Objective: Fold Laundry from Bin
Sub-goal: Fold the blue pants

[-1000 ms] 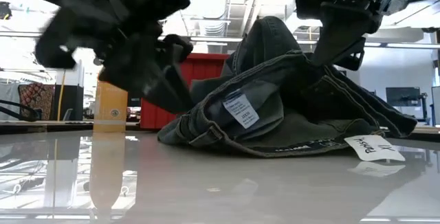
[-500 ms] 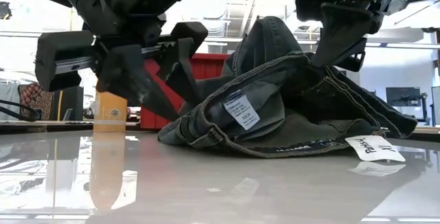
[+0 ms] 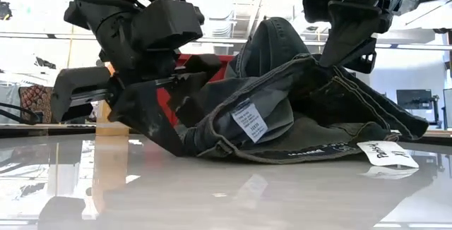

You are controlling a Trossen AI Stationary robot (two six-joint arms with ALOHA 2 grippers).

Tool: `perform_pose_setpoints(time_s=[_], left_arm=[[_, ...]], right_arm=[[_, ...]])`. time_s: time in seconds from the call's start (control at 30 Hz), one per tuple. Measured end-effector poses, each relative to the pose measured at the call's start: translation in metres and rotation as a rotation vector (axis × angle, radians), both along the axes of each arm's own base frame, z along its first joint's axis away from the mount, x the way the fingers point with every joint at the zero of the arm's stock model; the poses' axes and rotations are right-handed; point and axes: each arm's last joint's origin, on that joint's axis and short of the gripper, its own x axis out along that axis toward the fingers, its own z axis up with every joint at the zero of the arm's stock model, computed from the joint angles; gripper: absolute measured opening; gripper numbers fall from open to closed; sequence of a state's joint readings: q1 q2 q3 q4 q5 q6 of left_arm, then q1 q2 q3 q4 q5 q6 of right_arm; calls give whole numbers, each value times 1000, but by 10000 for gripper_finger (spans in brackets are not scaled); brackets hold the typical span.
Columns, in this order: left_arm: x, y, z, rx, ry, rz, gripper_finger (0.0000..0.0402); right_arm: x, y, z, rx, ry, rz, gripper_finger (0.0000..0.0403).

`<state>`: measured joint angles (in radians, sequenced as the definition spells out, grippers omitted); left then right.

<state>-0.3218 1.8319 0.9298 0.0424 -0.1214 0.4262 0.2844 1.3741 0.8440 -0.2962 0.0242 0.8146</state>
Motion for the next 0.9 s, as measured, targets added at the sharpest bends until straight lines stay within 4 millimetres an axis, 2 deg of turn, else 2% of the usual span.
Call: perform_pose_setpoints(time_s=[0.13,0.27,0.37,0.47,0.57,0.7,0.8,0.9], left_arm=[[4,-1,6,-48,-5,59,27],[11,-3,30,-69,-17,83,9],[9,-2,57,-67,-8,100,5],[0,1,90,-104,-31,135,3],[-14,5,127,-167,-105,164,2],[-35,11,191,-319,-299,207,2],[-48,16,241,-440,-475,219,1],[-61,17,289,-537,-650,193,1]], right_arm=[[-1,-1,1,33,11,39,53],[-4,-8,8,136,21,125,54],[-16,-12,20,203,23,175,55],[-37,-12,41,188,-26,212,55],[-64,-11,66,92,-154,213,55],[-94,-7,96,-11,-383,199,56],[-107,1,111,-26,-527,285,56],[-110,9,122,-32,-654,354,56]])
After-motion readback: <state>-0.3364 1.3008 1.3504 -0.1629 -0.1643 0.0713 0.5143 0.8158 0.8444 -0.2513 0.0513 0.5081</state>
